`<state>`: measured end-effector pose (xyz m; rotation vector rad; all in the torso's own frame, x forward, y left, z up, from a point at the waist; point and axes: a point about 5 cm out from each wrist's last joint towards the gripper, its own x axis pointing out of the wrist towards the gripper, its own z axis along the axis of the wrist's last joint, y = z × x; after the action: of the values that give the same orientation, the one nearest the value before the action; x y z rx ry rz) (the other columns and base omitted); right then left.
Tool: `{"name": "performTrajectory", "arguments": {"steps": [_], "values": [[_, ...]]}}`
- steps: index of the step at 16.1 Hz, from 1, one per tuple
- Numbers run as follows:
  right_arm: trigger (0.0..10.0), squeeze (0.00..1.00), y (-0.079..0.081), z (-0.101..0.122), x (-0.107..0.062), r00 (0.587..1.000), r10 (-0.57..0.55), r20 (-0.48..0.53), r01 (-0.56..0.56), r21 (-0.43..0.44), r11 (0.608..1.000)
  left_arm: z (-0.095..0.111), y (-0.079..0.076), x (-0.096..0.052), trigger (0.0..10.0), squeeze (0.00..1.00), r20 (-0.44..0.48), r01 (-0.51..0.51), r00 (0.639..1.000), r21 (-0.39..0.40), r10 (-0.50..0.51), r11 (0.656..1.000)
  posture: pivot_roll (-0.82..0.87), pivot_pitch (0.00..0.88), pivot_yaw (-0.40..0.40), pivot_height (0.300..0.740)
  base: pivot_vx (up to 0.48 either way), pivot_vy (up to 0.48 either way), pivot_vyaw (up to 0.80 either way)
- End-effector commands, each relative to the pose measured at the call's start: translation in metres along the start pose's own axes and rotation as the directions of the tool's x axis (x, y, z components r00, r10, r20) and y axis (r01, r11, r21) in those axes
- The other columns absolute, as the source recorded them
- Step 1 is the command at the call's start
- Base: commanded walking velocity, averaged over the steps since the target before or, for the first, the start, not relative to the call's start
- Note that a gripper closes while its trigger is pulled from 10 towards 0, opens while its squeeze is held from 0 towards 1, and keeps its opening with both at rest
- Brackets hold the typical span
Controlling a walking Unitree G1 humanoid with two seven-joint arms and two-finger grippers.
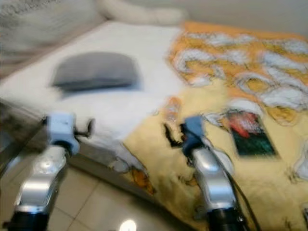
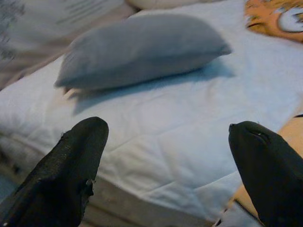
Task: Clean up the room
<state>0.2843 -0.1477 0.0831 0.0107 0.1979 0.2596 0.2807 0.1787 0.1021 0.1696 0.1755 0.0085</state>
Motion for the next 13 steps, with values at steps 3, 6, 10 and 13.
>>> {"name": "performTrajectory", "arguments": {"steps": [3, 6, 10, 13], "values": [[10.0, 0.00, 0.012, 0.015, 0.004, 0.998, 0.025, 0.059, -0.027, 0.035, 0.999, 0.002, 0.013, -0.002, 10.0, 0.00, 0.007, -0.030, 1.000, 0.017, 0.030, 0.999, -0.08, 0.000, 0.046, 0.740, 0.329, 0.000, 0.00], [10.0, 0.20, 0.006, 0.021, 0.008, 0.999, -0.041, 0.034, 0.039, 0.047, 0.998, 0.001, 0.014, -0.004, 10.0, 0.00, -0.001, -0.014, 1.000, 0.039, 0.014, 0.999, -0.06, 0.000, 0.040, 0.740, 0.296, 0.000, 0.00], [10.0, 1.00, -0.026, 0.030, 0.031, 0.971, -0.221, -0.090, 0.212, -0.099, 0.972, 0.006, 0.007, 0.001, 10.0, 0.00, 0.002, 0.093, 0.996, 0.064, -0.094, 0.994, -0.06, 0.000, 0.027, 0.740, 0.000, 0.000, 0.00], [10.0, 1.00, -0.050, 0.039, 0.047, 0.935, -0.318, -0.155, 0.307, -0.092, 0.947, 0.010, 0.003, -0.001, 10.0, 0.00, 0.008, 0.219, 0.975, 0.100, -0.221, 0.971, -0.05, 0.000, 0.019, 0.740, 0.000, 0.000, 0.00]]}}
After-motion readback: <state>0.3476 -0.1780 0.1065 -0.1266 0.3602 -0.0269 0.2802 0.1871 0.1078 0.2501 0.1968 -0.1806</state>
